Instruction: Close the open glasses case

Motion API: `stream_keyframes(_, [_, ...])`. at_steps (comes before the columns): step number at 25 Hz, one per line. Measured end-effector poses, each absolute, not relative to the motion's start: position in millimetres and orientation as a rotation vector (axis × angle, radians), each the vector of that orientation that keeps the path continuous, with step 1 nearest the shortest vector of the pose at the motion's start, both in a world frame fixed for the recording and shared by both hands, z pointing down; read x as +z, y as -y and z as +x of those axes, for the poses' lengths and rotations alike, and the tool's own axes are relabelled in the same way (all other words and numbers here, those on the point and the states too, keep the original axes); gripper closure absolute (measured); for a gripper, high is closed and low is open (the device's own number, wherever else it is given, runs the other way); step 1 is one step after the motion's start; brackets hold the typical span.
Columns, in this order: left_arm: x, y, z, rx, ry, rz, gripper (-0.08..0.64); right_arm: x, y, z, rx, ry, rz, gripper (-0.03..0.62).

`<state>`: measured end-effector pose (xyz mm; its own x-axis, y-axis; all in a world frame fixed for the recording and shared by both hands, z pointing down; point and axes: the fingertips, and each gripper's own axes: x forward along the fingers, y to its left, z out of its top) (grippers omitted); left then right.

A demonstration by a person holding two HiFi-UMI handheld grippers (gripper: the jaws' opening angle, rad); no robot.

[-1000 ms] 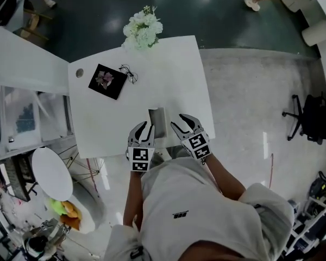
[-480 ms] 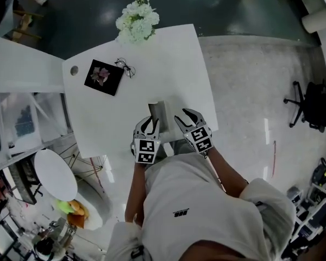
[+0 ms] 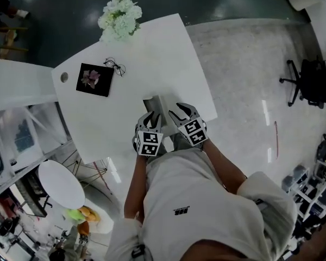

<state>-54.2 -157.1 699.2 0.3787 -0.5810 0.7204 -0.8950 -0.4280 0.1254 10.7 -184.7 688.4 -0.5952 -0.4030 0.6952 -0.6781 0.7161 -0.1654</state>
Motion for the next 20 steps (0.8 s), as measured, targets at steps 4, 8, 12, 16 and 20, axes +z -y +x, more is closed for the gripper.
stream_keyframes(4, [709.5,155.4,-49.5,0.828,1.224,2.137,0.451,695.9,180.3,6.8,0.564,2.257,0.819,0.417])
stream_keyframes(8, [717.6,158.3,-50.6,0.824,1.206,2.142,0.453,701.1,176.9,3.0,0.566,2.234,0.813,0.419])
stream_keyframes(12, [721.0,161.3,-49.4,0.817,1.182,2.152,0.453,705.3,173.6,2.2,0.572,2.221,0.813,0.419])
stream_keyframes(16, [723.6,160.5,-44.5,0.811,1.158,2.164,0.453,709.1,172.0,1.1,0.595,2.215,0.823,0.419])
stream_keyframes(20, [725.1,157.6,-42.1,0.8,1.133,2.172,0.453,712.1,170.2,-1.8,0.599,2.212,0.82,0.419])
